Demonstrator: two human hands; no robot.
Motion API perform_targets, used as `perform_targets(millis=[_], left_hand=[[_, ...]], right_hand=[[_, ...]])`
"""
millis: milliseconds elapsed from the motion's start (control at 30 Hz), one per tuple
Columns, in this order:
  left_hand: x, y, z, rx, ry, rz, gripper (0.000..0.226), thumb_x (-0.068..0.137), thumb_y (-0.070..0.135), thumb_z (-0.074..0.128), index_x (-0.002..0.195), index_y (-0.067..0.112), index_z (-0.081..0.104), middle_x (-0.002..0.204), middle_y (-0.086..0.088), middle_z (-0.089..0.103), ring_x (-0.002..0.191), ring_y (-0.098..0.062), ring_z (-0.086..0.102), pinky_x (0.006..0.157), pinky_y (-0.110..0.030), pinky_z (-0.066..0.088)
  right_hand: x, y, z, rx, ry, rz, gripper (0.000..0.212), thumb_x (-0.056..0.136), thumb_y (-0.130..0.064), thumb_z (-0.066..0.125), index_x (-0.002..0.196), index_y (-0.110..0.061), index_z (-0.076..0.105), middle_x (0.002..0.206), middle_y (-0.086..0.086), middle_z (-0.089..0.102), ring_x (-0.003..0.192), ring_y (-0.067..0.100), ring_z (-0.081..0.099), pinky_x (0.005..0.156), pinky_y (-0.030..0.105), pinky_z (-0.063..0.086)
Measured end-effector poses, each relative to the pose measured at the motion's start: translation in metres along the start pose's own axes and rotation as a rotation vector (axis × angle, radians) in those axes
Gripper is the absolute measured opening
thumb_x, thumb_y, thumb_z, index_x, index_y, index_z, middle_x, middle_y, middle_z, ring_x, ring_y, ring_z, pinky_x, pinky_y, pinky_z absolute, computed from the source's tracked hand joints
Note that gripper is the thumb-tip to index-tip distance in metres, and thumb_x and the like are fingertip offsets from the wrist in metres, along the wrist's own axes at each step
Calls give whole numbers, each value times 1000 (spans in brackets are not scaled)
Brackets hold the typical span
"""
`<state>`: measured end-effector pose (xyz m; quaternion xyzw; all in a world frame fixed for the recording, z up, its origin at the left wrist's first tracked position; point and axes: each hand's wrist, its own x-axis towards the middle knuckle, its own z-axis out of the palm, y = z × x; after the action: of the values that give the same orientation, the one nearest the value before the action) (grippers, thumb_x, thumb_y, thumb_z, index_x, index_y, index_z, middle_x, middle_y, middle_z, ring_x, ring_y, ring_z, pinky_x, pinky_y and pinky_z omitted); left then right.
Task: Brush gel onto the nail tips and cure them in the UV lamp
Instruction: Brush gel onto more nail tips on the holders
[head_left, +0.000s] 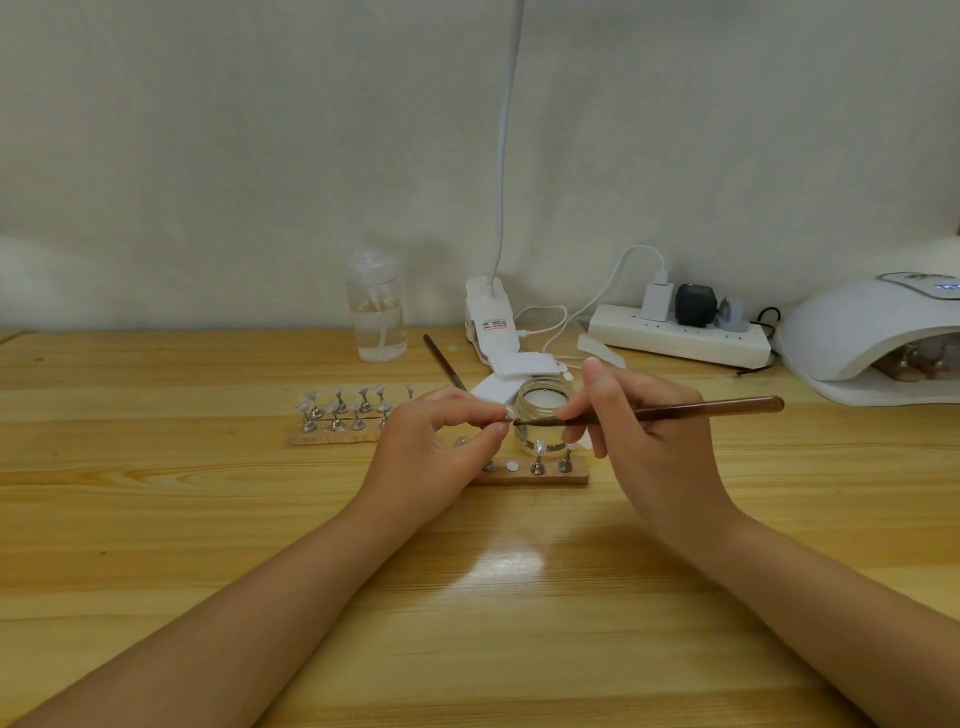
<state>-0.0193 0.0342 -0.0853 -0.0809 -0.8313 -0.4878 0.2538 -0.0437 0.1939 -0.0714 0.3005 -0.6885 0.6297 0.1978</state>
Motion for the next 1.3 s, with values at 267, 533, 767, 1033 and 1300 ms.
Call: perform_targets(millis=[267,533,767,1033,1300], left_hand=[[0,1,0,-5,-6,-10,19,76,6,70,80,25,70,81,10,65,82,6,57,76,1,36],[0,-1,1,5,9,0,18,76,5,70,83,23,70,79,13,65,81,9,57,76,0,36],[1,-1,0,-7,5,15,20,76,6,70,85,24,69,79,14,65,82,9,57,75,0,37],[0,-2,-1,-4,10,8,20,76,7,70,84,25,69,81,12,66,84,3,59,76,-1,37],[0,-1,-2,-9,48,19,22,75,8,71,78,30,68,84,11,65,85,2,58,77,-3,39]], right_hand=[[2,-1,1,25,50,19,31,83,-34,45,70,-16,67,57,-12,64,53,-4,57,57,6,41],[0,-1,0,41,28,46,38,84,-33,44,63,-10,66,51,-4,60,44,-1,52,60,7,42],[1,-1,1,60,72,50,37,84,-35,43,67,-12,67,52,-5,62,45,-2,53,55,7,40],[0,0,2,47,27,75,35,82,-36,46,68,-13,68,55,-3,63,47,-2,55,56,7,41],[0,-1,-1,90,55,75,42,83,-34,43,61,-6,66,48,-3,59,42,2,51,52,7,38]])
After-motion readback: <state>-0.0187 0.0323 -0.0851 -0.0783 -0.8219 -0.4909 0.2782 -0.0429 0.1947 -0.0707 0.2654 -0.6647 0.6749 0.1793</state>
